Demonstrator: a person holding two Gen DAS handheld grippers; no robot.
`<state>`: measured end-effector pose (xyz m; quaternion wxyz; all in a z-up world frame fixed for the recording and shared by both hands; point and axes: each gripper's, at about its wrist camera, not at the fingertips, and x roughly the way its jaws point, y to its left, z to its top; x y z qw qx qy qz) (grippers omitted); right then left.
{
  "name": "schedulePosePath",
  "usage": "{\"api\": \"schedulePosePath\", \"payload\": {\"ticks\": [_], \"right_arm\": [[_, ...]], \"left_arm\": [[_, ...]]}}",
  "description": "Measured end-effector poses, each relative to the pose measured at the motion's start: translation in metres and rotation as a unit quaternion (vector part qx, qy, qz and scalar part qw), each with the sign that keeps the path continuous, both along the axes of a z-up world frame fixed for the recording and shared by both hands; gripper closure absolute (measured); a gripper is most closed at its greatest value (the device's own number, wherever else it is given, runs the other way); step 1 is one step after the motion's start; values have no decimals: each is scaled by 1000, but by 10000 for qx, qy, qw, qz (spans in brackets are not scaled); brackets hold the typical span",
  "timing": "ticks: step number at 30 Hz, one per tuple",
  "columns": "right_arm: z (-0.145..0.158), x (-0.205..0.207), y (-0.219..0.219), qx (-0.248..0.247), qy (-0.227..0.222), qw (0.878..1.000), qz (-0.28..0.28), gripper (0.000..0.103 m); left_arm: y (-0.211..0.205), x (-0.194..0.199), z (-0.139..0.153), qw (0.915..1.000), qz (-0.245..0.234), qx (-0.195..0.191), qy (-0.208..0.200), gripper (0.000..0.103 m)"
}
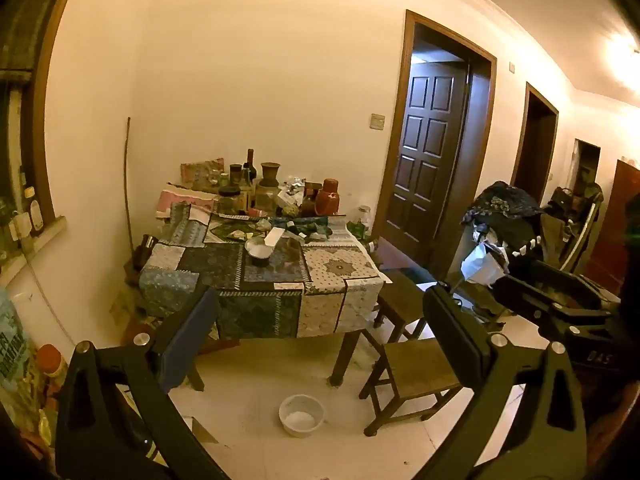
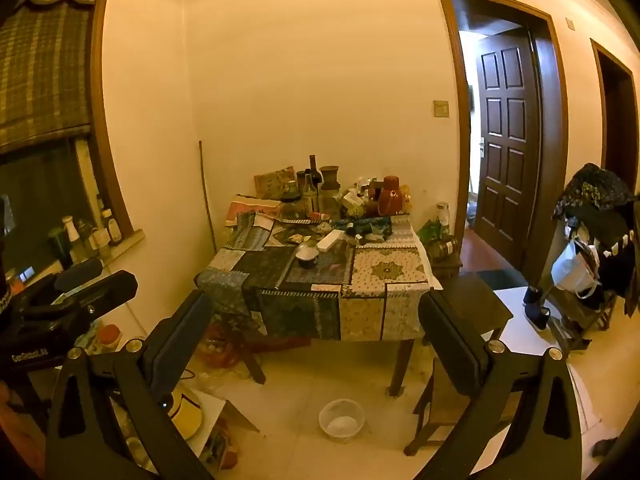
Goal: Collect trash
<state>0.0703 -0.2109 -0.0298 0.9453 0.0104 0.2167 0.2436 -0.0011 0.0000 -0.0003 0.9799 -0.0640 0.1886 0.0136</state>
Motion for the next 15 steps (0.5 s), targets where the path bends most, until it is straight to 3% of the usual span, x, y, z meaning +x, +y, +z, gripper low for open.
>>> {"api": "schedulePosePath", "payload": {"ticks": [15], "right_arm": [[1, -7, 3, 50, 28, 10000, 7, 0]], "left_arm": [[8, -10, -4, 9999, -48, -127, 72, 0]]}}
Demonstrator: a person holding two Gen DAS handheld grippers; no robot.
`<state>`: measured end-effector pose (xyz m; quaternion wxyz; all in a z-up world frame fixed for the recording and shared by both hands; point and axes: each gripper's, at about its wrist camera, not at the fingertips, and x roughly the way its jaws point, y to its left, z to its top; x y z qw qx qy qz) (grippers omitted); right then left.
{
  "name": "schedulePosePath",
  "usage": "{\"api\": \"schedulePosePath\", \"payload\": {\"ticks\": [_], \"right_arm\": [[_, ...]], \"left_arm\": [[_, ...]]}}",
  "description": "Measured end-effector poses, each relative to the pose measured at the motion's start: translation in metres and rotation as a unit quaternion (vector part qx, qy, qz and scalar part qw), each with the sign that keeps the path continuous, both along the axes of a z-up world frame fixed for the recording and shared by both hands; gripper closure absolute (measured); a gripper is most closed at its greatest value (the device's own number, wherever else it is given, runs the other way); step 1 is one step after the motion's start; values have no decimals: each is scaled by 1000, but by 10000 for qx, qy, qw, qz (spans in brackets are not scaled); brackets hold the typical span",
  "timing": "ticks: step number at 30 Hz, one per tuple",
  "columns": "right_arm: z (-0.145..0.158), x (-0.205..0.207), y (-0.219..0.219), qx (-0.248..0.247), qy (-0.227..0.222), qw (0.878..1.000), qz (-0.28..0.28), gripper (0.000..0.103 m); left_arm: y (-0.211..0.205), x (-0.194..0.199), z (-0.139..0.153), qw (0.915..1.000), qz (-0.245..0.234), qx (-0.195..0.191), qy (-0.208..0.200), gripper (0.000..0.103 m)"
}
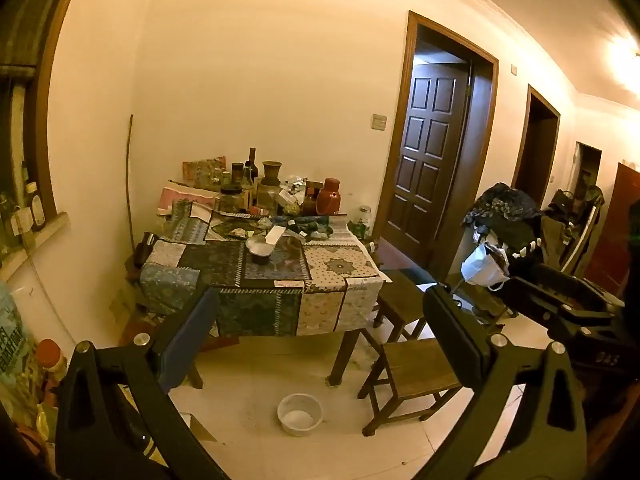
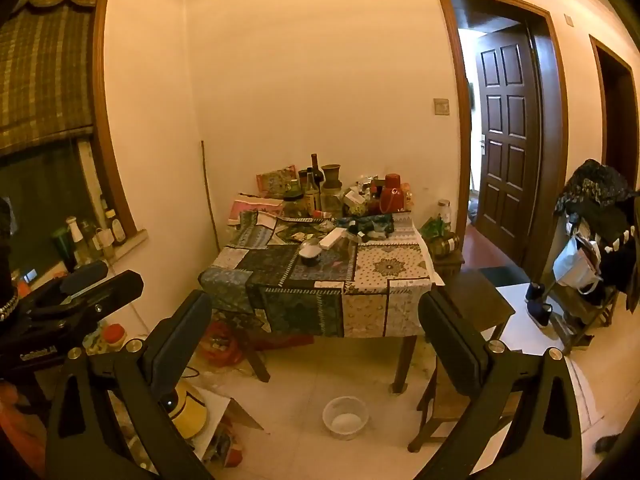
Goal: Collect trash
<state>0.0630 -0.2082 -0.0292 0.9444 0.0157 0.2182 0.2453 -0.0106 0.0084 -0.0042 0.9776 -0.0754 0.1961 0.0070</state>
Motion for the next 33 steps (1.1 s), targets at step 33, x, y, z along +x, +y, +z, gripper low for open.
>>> {"api": "schedulePosePath", "payload": {"ticks": [33], "right_arm": [[-1, -1, -1, 65, 89, 9999, 85, 0]], "left_arm": [[-17, 2, -2, 10000, -32, 1, 92, 0]]}}
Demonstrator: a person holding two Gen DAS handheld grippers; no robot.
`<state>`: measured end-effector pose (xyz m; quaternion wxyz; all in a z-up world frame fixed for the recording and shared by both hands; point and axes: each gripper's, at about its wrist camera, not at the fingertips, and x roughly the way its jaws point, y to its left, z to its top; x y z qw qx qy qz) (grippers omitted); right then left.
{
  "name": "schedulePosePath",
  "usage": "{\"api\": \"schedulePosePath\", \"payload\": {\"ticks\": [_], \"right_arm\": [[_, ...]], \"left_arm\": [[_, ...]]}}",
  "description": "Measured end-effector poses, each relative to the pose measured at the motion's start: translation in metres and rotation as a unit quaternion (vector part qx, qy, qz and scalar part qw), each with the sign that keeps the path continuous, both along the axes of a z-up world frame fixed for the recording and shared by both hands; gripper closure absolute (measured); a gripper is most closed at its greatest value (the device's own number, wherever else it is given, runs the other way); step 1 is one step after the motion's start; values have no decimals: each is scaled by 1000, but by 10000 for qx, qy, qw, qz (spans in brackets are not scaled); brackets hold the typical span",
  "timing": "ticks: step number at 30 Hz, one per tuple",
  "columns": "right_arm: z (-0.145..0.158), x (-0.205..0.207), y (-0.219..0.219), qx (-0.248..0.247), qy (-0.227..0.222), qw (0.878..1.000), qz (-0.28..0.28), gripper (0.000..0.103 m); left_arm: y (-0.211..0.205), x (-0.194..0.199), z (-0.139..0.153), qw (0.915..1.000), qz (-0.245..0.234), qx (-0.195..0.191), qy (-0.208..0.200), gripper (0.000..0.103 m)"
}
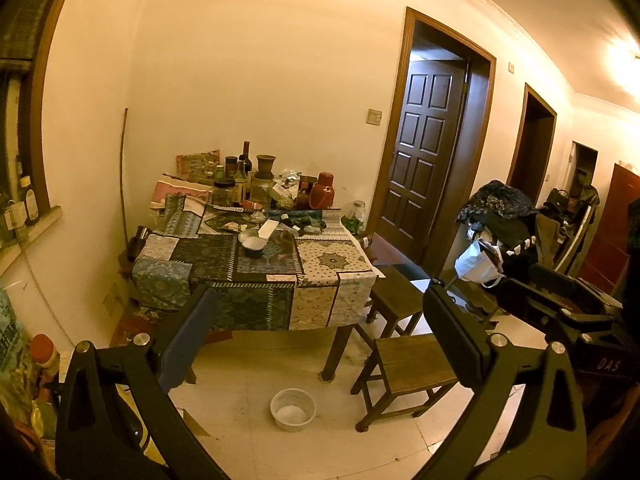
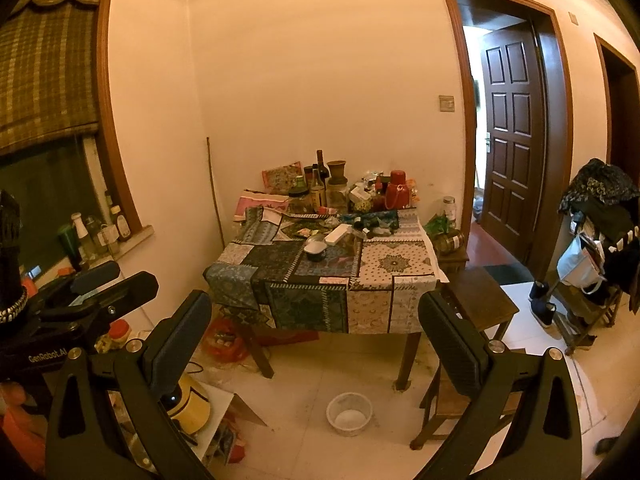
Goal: Collect trash
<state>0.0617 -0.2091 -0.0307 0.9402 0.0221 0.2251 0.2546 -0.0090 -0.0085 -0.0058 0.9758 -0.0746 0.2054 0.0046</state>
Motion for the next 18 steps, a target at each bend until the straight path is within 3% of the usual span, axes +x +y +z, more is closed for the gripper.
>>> {"api": "schedulePosePath", "payload": {"ticks": [18], "right_arm": [[-1, 0, 2, -17, -11, 10000, 14, 0]], "left_arm": [[-15, 2, 5, 10000, -17, 19, -12, 0]]}}
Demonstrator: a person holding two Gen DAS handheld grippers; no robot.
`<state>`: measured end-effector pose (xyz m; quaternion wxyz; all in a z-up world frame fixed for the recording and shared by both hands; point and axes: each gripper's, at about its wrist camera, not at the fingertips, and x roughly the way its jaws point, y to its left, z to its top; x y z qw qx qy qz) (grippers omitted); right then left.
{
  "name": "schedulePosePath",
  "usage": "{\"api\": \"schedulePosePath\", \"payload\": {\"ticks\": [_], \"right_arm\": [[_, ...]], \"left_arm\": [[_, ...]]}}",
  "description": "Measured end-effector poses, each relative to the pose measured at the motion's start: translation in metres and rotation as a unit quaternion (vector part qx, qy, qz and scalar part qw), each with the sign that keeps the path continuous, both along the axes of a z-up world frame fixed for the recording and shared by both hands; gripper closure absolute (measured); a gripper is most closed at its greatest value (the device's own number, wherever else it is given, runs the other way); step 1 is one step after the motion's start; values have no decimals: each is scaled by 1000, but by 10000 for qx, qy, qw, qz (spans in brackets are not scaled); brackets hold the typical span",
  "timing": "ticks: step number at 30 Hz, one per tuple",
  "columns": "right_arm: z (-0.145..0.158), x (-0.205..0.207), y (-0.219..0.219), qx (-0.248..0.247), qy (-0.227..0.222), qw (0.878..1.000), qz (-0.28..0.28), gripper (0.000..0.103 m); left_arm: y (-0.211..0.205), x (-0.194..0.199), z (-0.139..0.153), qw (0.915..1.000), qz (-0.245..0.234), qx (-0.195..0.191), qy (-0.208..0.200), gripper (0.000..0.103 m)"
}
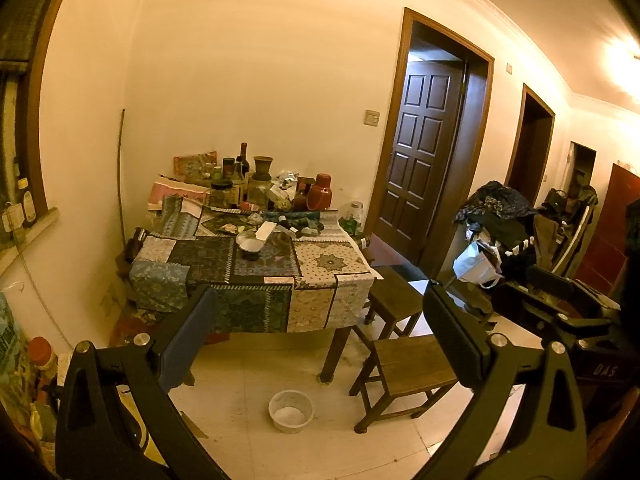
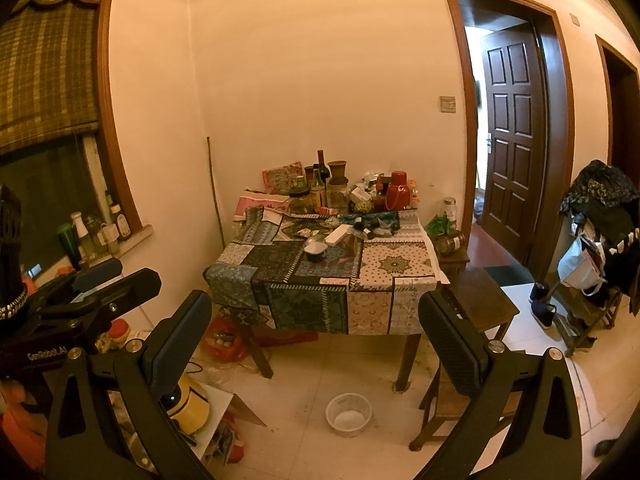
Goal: Collect trash
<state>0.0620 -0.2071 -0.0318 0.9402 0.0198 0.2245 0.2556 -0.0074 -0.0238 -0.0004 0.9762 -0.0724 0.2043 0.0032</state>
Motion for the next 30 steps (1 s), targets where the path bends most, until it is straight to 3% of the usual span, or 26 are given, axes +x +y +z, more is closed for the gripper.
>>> {"api": "schedulePosePath", "payload": {"ticks": [15, 24, 30], "right_arm": [[-4, 4, 1, 4, 28, 10000, 44, 0], [-8, 10, 0, 24, 24, 10000, 63, 0], [-5, 35, -11, 85, 54, 9999, 92, 0]], "left_arm": [[-5, 5, -1, 10000, 28, 4, 33, 0], [-2, 27, -4, 9999, 108, -5, 92, 1], [-4, 51, -3, 9997, 225, 73, 91, 0]]}}
